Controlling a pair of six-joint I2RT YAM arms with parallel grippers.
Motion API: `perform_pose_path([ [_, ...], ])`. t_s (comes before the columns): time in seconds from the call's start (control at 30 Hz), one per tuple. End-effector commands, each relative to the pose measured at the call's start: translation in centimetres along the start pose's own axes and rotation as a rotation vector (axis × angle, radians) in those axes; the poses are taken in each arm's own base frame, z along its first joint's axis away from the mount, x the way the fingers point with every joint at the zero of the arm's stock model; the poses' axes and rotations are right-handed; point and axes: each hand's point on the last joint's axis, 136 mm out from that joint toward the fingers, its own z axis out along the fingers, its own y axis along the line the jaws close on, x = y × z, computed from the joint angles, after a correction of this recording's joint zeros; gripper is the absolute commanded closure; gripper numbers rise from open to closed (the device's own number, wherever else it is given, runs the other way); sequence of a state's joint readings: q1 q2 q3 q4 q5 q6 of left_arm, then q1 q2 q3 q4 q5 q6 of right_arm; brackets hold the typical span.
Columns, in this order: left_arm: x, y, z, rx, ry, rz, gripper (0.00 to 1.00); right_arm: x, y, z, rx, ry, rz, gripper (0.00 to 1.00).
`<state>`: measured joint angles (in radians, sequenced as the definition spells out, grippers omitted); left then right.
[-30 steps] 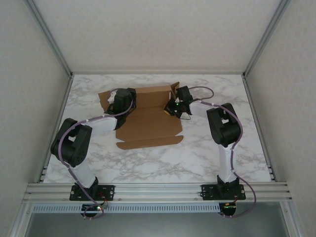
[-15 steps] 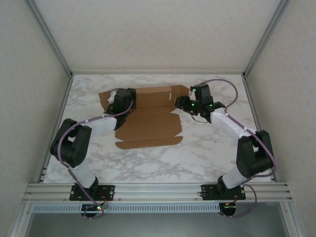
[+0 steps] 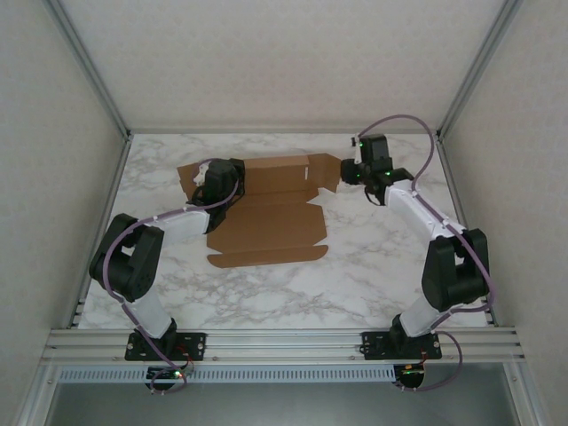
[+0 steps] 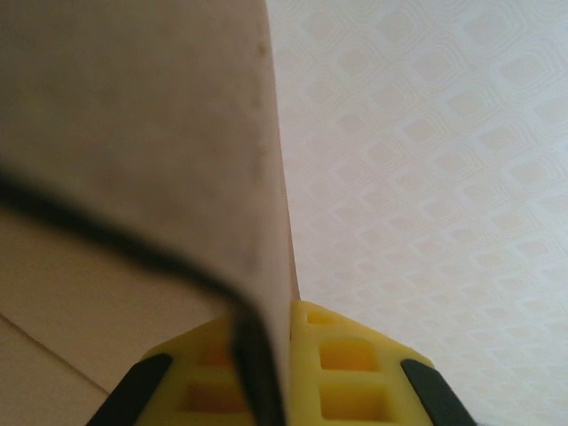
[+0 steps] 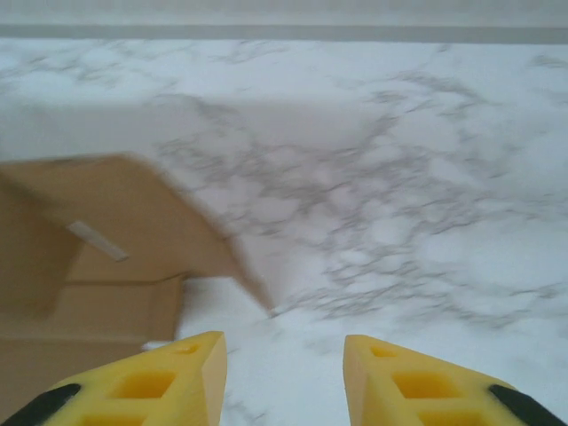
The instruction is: Fold the paper box
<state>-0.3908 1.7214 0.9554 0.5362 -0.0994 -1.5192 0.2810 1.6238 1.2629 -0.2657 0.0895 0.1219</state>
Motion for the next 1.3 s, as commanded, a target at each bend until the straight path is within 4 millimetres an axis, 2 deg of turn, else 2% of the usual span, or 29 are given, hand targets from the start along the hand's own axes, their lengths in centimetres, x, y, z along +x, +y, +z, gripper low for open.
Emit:
perform_pose_path([
  [0.0,0.2,2.9,-0.3,-0.107,0.025,0.048,1.0,-2.5,-2.7,1.6,0.039,-0.042,-0.006,0.61],
  [0.03,0.2,2.9,-0.4,-0.106,0.026,0.048,1.0,-2.3,-2.9,2.5,0.034,-0.023,-0.016,0.62],
  [0.17,0.3,2.9,-0.4,-0.108,0.031,0.047,1.0,-1.4,-1.5,4.8,-0.061,-0.03,-0.127,0.64],
  [0.4,0.3,2.9,-0.7,-0.113,0.036,0.051,1.0,-0.7,1.6,6.2,-0.243,-0.078,-0.211,0.65],
  [0.7,0.4,3.5,-0.7,-0.122,0.047,0.051,1.0,0.9,7.3,5.1,-0.473,-0.064,-0.283,0.62],
  [1.0,0.0,3.6,-0.8,-0.13,0.047,0.054,1.0,1.3,8.3,4.9,-0.493,-0.065,-0.327,0.59],
  [1.1,0.0,3.6,-0.8,-0.129,0.048,0.053,1.0,2.2,9.3,3.6,-0.574,-0.081,-0.366,0.63],
  [1.27,0.4,2.8,-0.4,-0.085,0.084,0.055,1.0,3.9,11.3,1.8,-0.721,-0.059,-0.39,0.63],
])
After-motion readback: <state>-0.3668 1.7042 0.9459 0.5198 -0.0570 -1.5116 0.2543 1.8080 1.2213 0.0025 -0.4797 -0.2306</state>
